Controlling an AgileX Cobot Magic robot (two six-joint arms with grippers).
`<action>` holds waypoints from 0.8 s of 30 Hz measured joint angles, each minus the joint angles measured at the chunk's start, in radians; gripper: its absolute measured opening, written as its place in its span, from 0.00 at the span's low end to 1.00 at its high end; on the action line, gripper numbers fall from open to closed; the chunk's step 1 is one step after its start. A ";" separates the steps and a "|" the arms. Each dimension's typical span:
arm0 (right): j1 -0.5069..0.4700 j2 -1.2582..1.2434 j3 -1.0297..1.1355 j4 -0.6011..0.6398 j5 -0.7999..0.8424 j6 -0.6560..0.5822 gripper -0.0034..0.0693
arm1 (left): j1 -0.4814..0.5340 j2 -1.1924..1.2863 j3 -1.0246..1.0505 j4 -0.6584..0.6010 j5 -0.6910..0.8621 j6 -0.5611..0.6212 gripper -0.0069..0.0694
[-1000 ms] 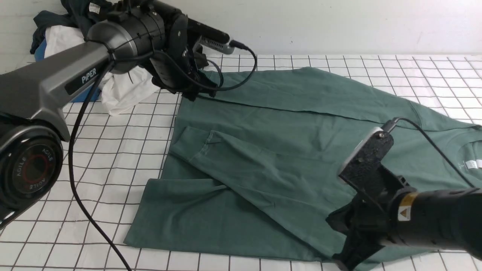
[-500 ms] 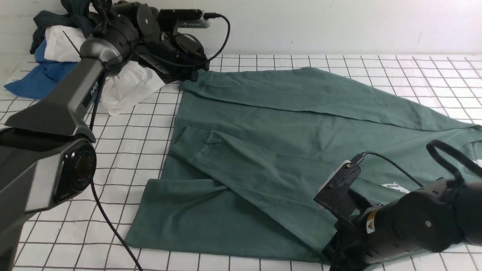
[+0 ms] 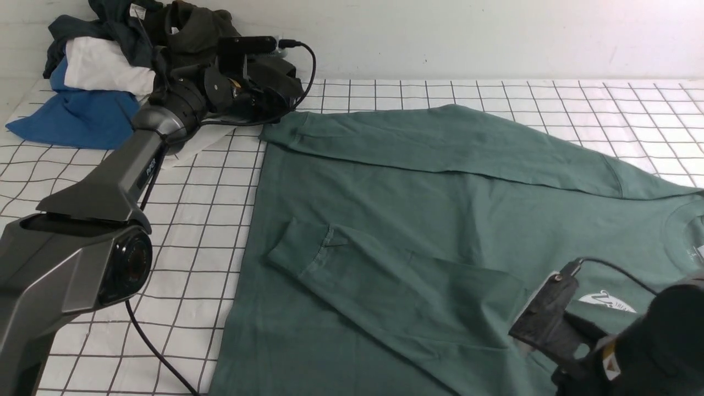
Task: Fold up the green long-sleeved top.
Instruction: Use the left arm to clamp the cuff farthest from it, then use the left arm to drag and drop the cuff onto the cuff closest to the left arm
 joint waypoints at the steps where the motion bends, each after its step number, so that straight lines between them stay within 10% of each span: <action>1: 0.000 -0.027 0.000 0.000 -0.007 0.000 0.03 | 0.000 0.005 0.000 -0.005 0.002 -0.005 0.57; 15: 0.000 -0.109 0.001 -0.004 -0.111 0.012 0.03 | -0.001 0.024 -0.056 -0.047 0.133 0.058 0.12; 24: 0.000 -0.146 0.002 -0.109 -0.106 0.047 0.03 | -0.005 -0.050 -0.293 -0.046 0.591 0.060 0.11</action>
